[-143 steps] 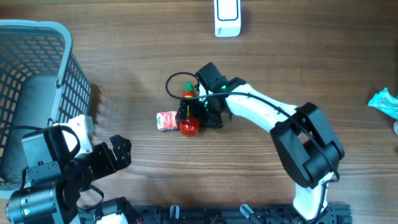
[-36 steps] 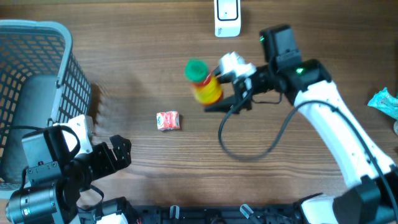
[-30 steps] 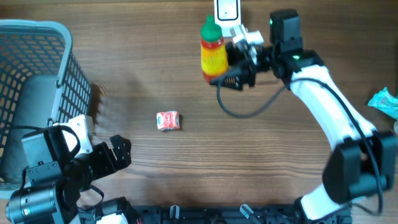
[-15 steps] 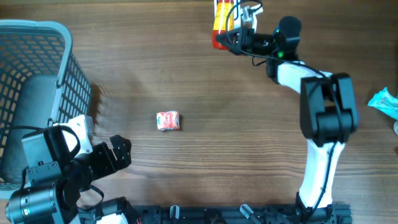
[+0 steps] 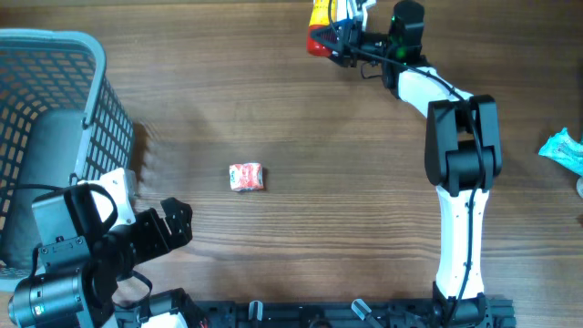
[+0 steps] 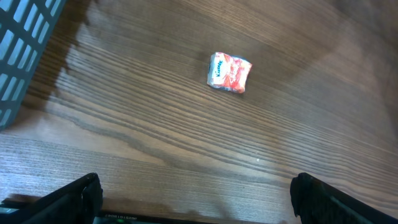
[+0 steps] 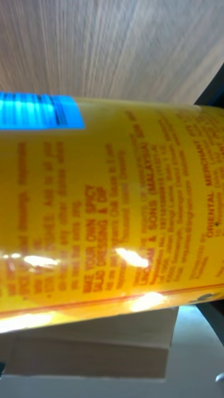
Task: Scan the item barcode
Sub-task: 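Hold the chili bottle barcode under the white scanner with the right gripper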
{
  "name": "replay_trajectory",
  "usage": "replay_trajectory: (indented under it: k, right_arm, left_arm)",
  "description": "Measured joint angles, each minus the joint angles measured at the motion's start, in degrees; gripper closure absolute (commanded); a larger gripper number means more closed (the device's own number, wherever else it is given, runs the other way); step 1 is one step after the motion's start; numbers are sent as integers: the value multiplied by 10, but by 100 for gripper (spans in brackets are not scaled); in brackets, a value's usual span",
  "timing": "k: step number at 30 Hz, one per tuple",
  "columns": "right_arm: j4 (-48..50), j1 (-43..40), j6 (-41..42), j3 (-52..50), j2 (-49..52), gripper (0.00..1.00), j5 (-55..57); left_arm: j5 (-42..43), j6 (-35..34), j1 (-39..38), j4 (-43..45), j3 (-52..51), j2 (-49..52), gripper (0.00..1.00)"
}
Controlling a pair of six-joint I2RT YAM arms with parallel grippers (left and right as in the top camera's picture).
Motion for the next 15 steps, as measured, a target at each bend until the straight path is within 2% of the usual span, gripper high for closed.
replay_trajectory:
  k: [7,15]
  right_arm:
    - [-1,-2,-83,0,4,96,1]
    - [-80,-23,-184,0,4,95,9]
  left_arm:
    - [0,0,0,0,0,0,0]
    - [0,0,0,0,0,0,0]
